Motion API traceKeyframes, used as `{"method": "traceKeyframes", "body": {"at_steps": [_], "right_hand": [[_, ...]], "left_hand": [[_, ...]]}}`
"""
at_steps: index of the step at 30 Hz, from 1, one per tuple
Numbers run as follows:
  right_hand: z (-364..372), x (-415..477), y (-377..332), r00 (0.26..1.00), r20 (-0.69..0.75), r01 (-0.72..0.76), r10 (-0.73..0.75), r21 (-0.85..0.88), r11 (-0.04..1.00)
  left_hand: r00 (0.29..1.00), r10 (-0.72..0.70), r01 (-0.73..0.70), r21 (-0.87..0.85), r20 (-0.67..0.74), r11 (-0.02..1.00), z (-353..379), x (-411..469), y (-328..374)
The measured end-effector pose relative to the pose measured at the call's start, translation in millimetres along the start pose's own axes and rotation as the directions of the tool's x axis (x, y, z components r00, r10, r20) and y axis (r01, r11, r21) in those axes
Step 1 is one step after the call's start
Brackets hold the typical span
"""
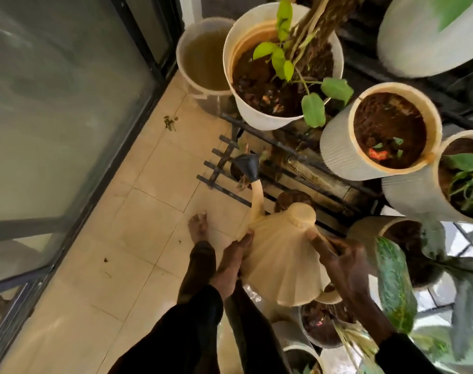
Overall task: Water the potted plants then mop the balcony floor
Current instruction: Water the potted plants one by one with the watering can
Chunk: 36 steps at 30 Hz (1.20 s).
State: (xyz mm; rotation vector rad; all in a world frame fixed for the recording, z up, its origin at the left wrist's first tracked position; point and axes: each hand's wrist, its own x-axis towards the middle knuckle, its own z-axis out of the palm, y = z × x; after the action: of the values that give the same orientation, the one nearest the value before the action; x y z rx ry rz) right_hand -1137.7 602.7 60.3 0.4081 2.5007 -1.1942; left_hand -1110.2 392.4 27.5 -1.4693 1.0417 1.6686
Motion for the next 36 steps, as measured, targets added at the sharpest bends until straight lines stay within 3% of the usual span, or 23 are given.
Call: {"method": "traceKeyframes", "body": {"at_steps": [14, 28, 36], "right_hand": [[30.8, 60.2, 17.0, 0.986, 0.16, -0.043, 0.05, -0.047, 0.998], [40.6, 58.4, 34.1, 0.987, 0.094, -0.122, 0.13, -0.083, 0.989], [40.6, 51.2, 24.8, 0.998, 0.063, -0.03, 0.032, -0.032, 0.999]], "left_hand": [[0.993, -0.115, 0.115, -0.006, 0.025, 0.993, -8.4, 103.2, -5.3], [0.998, -0.06, 0.059, 0.042, 0.003, 0.997, -9.8, 96.7, 4.6], [0.999, 0.038, -0.038, 0.024, -0.005, 0.999, -10.1, 93.5, 7.1]]}}
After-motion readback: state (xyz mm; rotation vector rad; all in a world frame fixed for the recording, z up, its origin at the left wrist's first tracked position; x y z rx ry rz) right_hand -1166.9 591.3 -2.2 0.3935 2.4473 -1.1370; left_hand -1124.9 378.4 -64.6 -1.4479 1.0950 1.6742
